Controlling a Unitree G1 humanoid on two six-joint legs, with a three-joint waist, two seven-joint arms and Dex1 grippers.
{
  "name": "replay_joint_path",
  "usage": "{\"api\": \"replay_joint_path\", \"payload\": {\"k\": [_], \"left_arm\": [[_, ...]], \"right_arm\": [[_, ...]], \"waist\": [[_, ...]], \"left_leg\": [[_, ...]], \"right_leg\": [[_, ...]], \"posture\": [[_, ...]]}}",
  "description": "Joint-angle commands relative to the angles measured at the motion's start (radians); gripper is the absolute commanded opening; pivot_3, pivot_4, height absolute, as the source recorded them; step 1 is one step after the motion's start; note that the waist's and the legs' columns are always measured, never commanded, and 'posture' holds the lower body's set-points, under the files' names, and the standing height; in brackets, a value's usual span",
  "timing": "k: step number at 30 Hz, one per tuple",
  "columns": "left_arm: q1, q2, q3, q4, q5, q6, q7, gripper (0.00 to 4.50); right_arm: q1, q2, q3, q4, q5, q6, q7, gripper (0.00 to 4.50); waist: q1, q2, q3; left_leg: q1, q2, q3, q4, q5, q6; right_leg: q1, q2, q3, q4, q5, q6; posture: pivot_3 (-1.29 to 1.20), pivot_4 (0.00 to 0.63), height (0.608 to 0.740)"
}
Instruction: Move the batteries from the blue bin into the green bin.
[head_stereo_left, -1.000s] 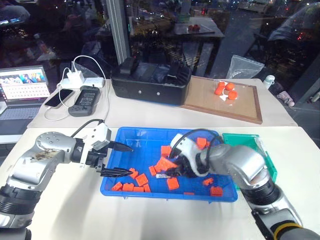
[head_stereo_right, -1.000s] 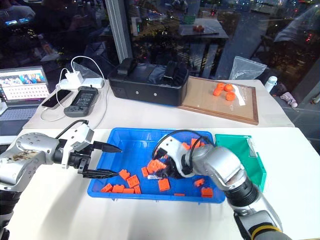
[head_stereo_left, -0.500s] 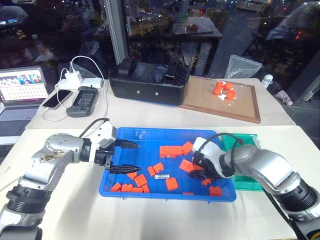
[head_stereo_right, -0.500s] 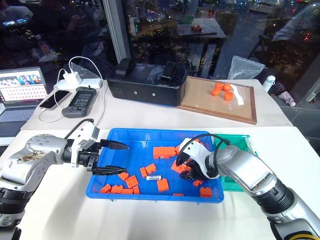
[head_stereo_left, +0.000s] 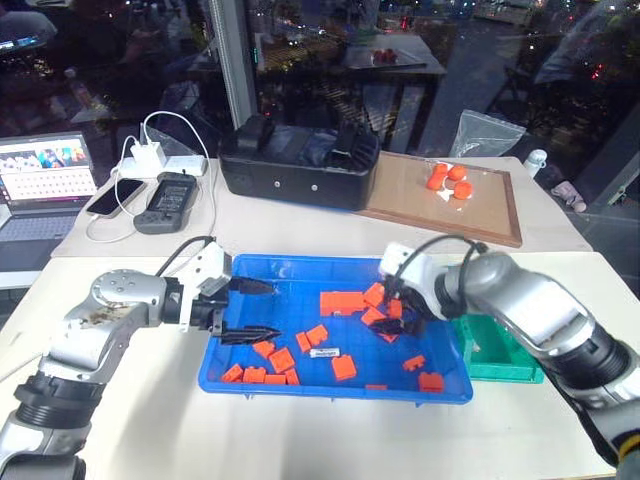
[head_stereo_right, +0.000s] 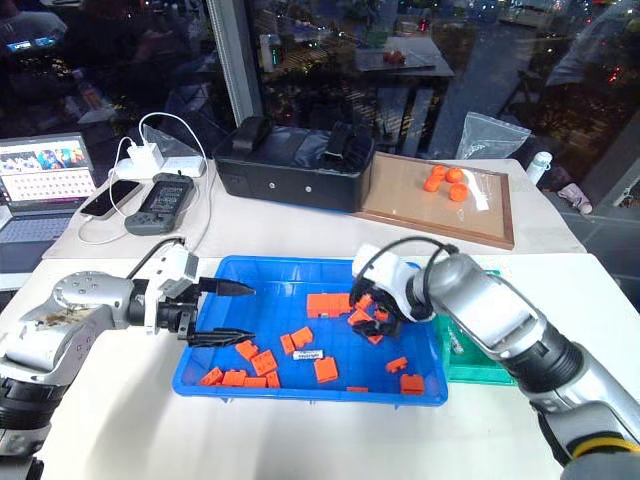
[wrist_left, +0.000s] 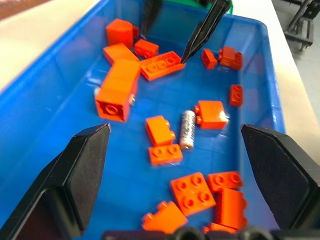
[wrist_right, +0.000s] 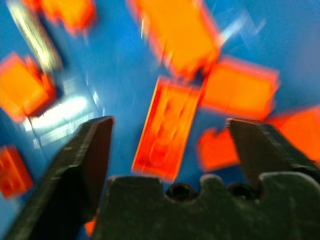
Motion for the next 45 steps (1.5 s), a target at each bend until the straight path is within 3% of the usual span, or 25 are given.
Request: {"api": "replay_joint_path", "payload": {"k": [1,7,12,18,21,31,37,40,45], "left_arm": [[-0.028,0.016,0.004,0.018,0.013,-0.029,-0.020,4.50],[-0.007,0.031,0.018,-0.004,0.010,-0.019,-0.026,4.50],[0.032,0.073,0.046,-0.049,-0.016,0.016,-0.027,4.50],[0.029,0.097,0.076,-0.074,-0.061,0.065,-0.017,4.50],[0.039,0.112,0.077,-0.083,-0.063,0.069,-0.022,4.50],[0.060,0.118,0.092,-0.086,-0.067,0.067,-0.018,4.50],[0.037,0.088,0.072,-0.073,-0.068,0.064,-0.016,4.50],[0.016,0.053,0.047,-0.042,-0.058,0.049,-0.025,4.50],[-0.022,0.003,0.033,-0.016,-0.065,0.040,-0.029,4.50]], "right_arm": [[-0.015,0.095,-0.039,-0.043,0.075,0.061,0.010,4.46],[0.021,0.183,0.035,-0.027,0.077,0.109,-0.031,4.46],[0.081,0.281,0.020,0.020,0.095,0.169,-0.082,4.46],[0.131,0.314,0.060,0.099,0.054,0.125,-0.124,4.46],[0.148,0.300,0.102,0.123,0.024,0.091,-0.130,3.74],[0.115,0.240,0.084,0.089,-0.005,-0.060,-0.050,0.34],[0.058,0.167,-0.034,0.016,0.076,-0.015,0.030,0.27],[0.011,0.089,-0.232,0.001,0.173,0.064,0.072,0.27],[0.030,-0.233,-0.377,0.151,0.078,0.000,0.092,0.27]], "waist": [[0.000,0.000,0.000],[0.004,0.000,0.000],[0.001,0.000,0.000],[0.001,-0.001,-0.001],[0.000,-0.001,-0.001],[0.001,-0.001,-0.003],[0.002,-0.001,-0.003],[0.006,-0.001,-0.003],[0.025,-0.001,-0.002]], "left_leg": [[0.000,0.000,0.000,0.000,0.000,0.000],[-0.001,0.000,0.000,0.001,0.000,0.000],[-0.001,0.000,0.000,0.001,0.000,0.000],[0.000,0.000,-0.001,0.001,0.000,0.000],[0.001,0.000,-0.001,0.001,0.000,0.000],[0.001,0.000,-0.001,0.000,0.000,0.000],[-0.001,0.000,0.000,0.000,0.000,0.000],[-0.001,0.000,-0.001,0.000,0.000,0.000],[-0.001,0.000,0.000,0.000,0.000,0.000]], "right_leg": [[0.000,0.000,0.000,0.000,0.000,0.000],[0.000,-0.001,-0.002,0.000,0.000,0.000],[0.000,-0.001,-0.003,0.001,0.000,-0.001],[0.000,-0.002,-0.005,0.001,0.000,-0.001],[0.000,-0.002,-0.005,0.000,0.000,-0.001],[-0.001,-0.002,-0.005,0.000,-0.002,-0.004],[0.000,-0.002,-0.005,0.000,-0.002,-0.003],[0.000,-0.002,-0.005,0.000,-0.001,-0.003],[-0.002,-0.003,-0.006,-0.003,-0.004,-0.007]], "posture": [[0.00,0.150,0.735],[0.00,0.150,0.735],[0.00,0.150,0.735],[0.00,0.150,0.735],[0.00,0.150,0.735],[0.00,0.150,0.735],[0.00,0.150,0.735],[0.00,0.150,0.735],[0.00,0.150,0.735]]}}
